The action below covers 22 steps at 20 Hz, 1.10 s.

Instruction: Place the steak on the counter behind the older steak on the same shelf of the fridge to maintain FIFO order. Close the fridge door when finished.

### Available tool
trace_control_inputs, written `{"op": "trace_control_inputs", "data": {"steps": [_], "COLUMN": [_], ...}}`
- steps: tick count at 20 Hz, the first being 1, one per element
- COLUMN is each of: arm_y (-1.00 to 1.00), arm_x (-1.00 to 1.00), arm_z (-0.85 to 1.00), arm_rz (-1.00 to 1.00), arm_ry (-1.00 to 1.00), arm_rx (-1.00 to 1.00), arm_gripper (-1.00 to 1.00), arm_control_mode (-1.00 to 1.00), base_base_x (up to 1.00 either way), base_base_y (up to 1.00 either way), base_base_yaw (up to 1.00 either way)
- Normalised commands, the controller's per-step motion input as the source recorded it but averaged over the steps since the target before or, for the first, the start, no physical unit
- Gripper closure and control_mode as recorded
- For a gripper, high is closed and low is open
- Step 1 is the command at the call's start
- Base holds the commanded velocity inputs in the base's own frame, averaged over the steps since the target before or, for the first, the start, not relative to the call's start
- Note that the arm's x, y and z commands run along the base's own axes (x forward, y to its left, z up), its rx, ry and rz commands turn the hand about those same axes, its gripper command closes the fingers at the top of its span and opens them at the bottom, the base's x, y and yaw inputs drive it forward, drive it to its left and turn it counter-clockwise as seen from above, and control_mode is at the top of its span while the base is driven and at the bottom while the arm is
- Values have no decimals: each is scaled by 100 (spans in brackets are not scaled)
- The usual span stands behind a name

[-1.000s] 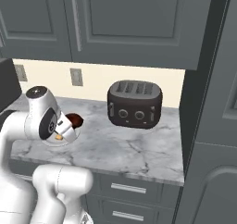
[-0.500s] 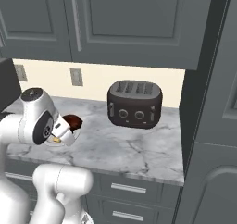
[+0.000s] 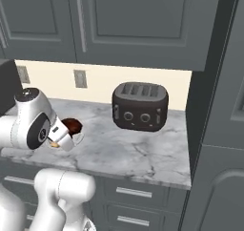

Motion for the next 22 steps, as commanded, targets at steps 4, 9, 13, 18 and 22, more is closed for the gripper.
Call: {"op": "trace_control_inputs", "data": {"steps": [4,9,13,18,22], "arm_y": [0,0,0,0,0], "arm_x": [0,0,0,0,0], "arm_z": [0,0,0,0,0], "arm_rz": [0,0,0,0,0], "arm_ry": [0,0,0,0,0], "arm_rx": [0,0,0,0,0], "arm_gripper": [100,100,100,100,100], "arm_control_mode": [100,100,100,100,100], "base_base_x": [-47,-44,-32,-45,-20], "base_base_y": [47,41,24,15,4], "base_base_yaw": [0,-7,-28,-46,-59]}}
